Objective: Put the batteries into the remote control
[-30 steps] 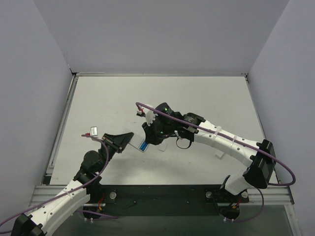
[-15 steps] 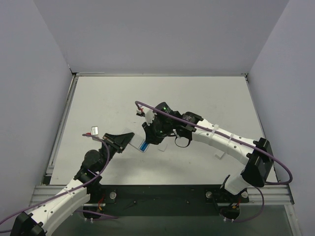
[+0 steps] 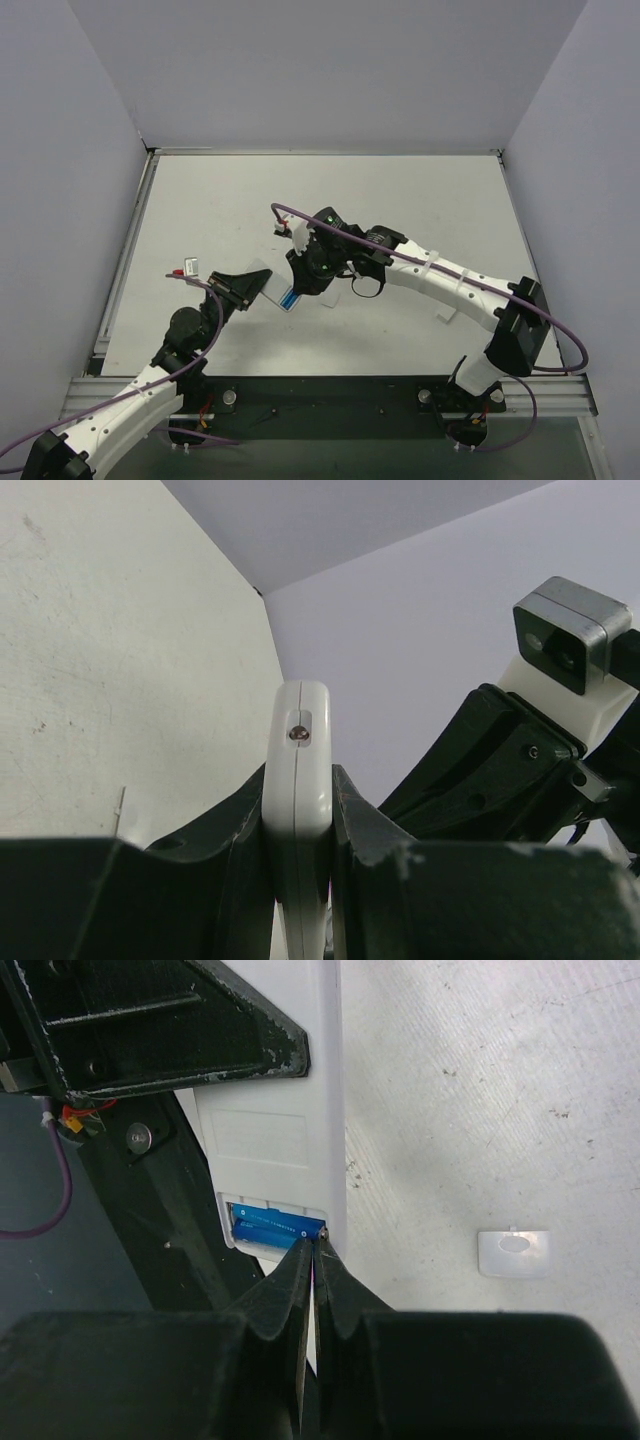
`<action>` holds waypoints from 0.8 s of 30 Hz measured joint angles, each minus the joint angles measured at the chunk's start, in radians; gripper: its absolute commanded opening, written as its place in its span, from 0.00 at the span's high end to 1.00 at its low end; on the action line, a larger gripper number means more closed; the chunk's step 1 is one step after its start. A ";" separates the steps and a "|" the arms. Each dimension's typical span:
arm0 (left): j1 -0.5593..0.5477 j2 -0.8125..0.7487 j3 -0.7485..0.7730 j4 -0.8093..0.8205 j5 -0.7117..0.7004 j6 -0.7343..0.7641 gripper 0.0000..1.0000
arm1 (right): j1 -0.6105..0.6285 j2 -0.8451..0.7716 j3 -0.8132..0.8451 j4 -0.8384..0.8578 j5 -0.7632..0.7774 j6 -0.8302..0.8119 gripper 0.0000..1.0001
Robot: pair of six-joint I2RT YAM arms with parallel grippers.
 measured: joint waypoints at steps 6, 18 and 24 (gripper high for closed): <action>0.000 0.000 -0.018 0.028 -0.004 0.035 1.00 | 0.000 0.033 0.018 -0.016 -0.005 0.021 1.00; 0.003 0.010 -0.031 0.127 -0.010 0.136 1.00 | -0.021 0.092 0.096 -0.072 -0.032 0.126 1.00; 0.007 0.045 -0.031 0.163 -0.006 0.174 1.00 | -0.034 0.126 0.119 -0.093 -0.045 0.173 1.00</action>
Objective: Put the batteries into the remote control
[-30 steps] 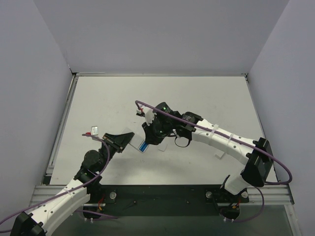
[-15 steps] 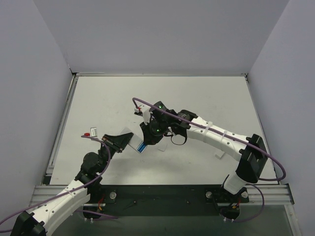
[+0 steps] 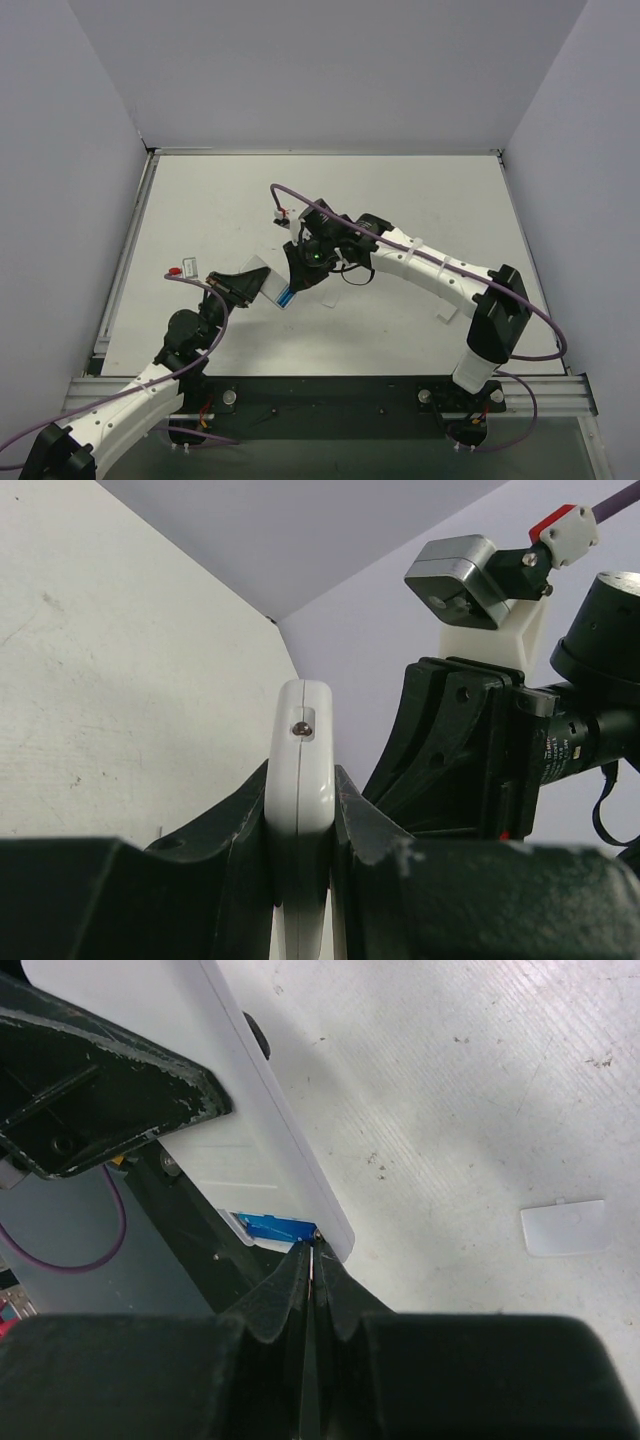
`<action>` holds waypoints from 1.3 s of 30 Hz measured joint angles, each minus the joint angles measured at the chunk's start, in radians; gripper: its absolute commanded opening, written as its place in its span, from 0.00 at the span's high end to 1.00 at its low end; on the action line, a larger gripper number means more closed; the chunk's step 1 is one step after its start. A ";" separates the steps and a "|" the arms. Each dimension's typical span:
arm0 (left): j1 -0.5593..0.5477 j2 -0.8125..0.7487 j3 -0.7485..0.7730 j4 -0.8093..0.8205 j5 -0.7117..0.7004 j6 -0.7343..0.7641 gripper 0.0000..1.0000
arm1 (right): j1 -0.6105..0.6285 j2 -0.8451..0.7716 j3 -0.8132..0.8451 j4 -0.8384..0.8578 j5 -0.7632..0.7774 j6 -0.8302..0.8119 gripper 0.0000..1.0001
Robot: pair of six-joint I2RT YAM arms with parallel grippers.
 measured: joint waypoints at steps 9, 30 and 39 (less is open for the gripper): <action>0.000 0.001 0.000 0.018 -0.019 0.023 1.00 | 0.077 -0.002 -0.003 0.006 0.157 -0.006 1.00; -0.021 -0.222 0.000 -0.031 -0.092 -0.033 1.00 | 0.135 -0.215 -0.100 0.087 0.189 -0.079 0.61; -0.025 -0.204 0.000 -0.019 -0.099 -0.102 1.00 | -0.091 -0.362 -0.351 0.354 -0.066 0.088 0.31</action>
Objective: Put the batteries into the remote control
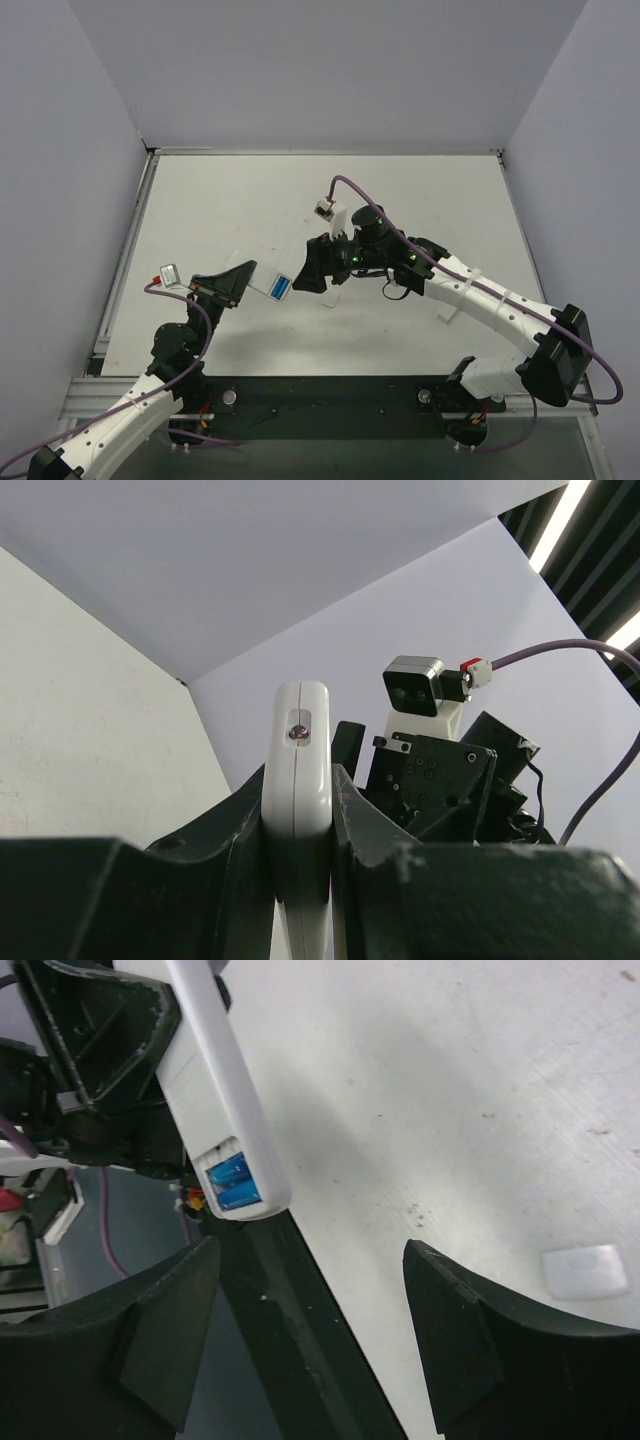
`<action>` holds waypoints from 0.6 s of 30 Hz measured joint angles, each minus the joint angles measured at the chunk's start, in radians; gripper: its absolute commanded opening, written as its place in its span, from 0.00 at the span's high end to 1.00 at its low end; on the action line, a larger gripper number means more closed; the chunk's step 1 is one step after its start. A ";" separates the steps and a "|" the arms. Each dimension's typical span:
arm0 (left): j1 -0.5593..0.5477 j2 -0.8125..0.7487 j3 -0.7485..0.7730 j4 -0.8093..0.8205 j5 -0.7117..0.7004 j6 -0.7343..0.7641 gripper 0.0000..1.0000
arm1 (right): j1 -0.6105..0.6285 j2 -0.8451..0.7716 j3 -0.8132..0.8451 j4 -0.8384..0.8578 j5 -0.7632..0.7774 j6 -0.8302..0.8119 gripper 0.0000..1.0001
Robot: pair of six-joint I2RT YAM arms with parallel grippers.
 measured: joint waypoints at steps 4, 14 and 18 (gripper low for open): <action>0.000 0.021 0.000 0.007 0.000 -0.017 1.00 | 0.003 0.019 -0.046 0.135 -0.085 0.090 0.33; 0.000 0.034 0.000 0.040 0.000 -0.037 1.00 | 0.001 0.091 -0.095 0.385 -0.156 0.272 0.57; 0.000 0.034 0.000 0.053 0.000 -0.042 1.00 | 0.000 0.112 -0.114 0.430 -0.168 0.321 0.66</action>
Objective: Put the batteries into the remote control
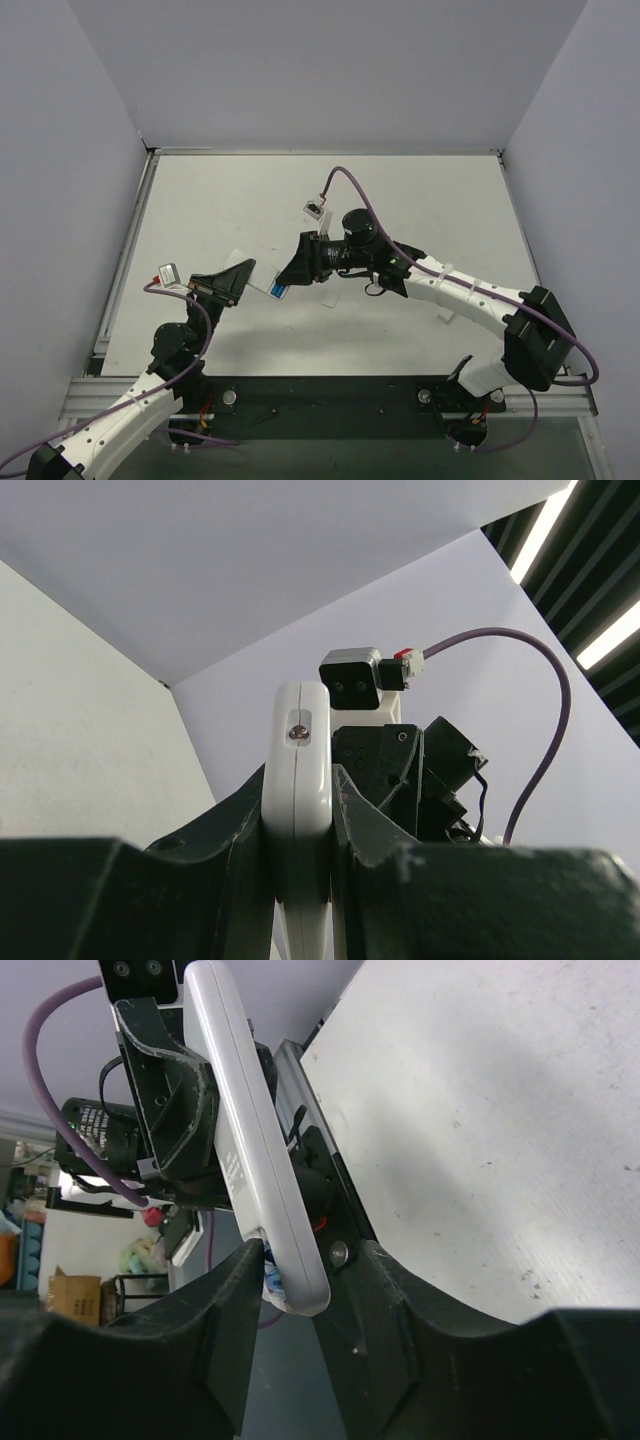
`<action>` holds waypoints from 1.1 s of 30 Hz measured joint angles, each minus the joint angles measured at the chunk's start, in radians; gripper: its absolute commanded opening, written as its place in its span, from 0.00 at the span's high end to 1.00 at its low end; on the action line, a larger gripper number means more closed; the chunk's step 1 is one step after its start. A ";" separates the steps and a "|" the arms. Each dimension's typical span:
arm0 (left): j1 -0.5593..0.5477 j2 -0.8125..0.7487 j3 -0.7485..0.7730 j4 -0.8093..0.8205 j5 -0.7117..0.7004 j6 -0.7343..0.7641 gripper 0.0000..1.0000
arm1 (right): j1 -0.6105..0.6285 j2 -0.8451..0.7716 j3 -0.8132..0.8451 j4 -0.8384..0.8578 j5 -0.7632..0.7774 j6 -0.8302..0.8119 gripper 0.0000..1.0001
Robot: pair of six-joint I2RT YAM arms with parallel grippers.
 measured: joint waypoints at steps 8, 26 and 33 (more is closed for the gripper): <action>0.000 -0.004 0.000 0.003 -0.006 -0.007 1.00 | -0.011 0.005 -0.033 0.102 -0.050 0.076 0.86; 0.000 0.003 0.000 0.010 -0.012 -0.007 1.00 | -0.025 0.021 -0.076 0.205 -0.081 0.146 0.78; 0.000 -0.010 0.000 -0.003 -0.011 -0.002 1.00 | -0.026 0.020 -0.029 0.080 -0.060 0.090 0.43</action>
